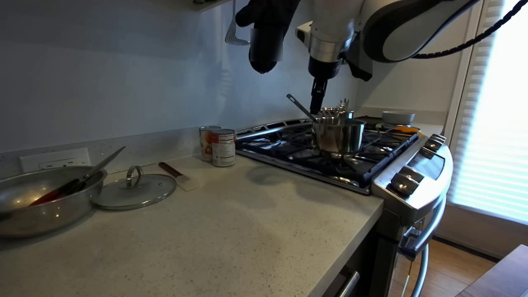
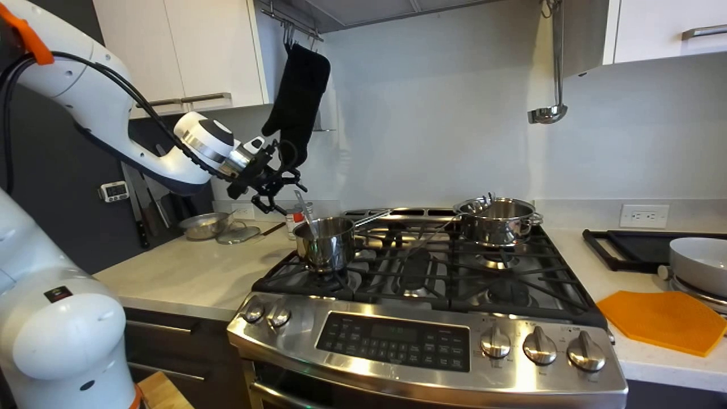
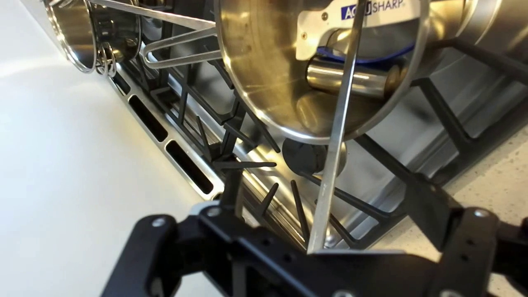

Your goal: Remove the serving spoon from the left pot

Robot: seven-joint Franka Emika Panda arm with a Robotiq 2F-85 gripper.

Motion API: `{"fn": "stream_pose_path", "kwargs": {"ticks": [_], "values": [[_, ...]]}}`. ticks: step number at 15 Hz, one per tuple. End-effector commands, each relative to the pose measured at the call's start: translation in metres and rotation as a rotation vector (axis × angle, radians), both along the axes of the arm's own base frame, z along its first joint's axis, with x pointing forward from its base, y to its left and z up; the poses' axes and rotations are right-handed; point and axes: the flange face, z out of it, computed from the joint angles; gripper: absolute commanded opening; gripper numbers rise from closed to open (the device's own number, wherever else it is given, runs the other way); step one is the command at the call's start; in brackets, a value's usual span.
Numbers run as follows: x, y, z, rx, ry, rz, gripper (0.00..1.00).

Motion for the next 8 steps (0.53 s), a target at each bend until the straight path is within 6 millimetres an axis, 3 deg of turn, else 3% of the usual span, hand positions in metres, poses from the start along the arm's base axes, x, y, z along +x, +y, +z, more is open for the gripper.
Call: {"fn": "stream_pose_path", "kwargs": {"ticks": [1, 8], "values": [[0.0005, -0.0008, 0.0011, 0.001, 0.000, -0.002, 1.00], [0.0068, 0.0067, 0.0039, -0.004, -0.039, 0.013, 1.00]]}}
